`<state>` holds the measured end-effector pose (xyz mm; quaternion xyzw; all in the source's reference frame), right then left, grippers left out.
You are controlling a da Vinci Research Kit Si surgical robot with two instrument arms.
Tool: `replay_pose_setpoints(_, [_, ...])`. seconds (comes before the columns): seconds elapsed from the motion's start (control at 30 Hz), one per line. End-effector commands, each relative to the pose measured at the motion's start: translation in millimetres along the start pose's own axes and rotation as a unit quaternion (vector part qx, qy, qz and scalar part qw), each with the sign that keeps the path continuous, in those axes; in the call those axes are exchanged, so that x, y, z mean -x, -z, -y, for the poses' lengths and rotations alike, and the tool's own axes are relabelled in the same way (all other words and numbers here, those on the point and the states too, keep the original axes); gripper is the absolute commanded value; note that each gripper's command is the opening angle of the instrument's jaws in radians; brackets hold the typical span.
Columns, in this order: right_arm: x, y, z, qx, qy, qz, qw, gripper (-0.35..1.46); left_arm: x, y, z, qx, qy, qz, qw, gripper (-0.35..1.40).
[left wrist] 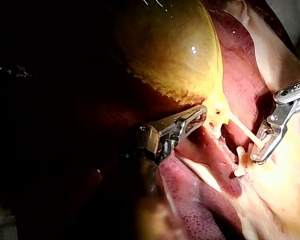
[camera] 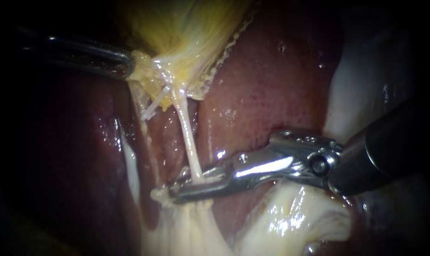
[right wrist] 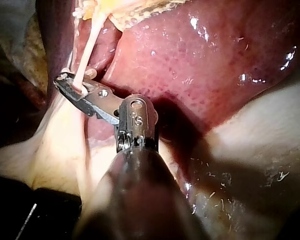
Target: Clipping first clip right tube
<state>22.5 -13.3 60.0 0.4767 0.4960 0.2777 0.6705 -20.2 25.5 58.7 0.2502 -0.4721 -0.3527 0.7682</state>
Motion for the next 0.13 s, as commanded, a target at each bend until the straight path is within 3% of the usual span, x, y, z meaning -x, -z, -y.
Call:
replay_pose_setpoints(0.03, [0.0,0.0,-0.1,0.0,0.0,0.0,1.0,-0.35,0.0,0.0,0.0,0.0,0.0,0.0,1.0,-0.35])
replay_pose_setpoints(0.13, [0.0,0.1,-0.2,0.001,0.0,0.001,1.0,-0.35,0.0,0.0,-0.1,-0.001,0.0,0.0,1.0,-0.35])
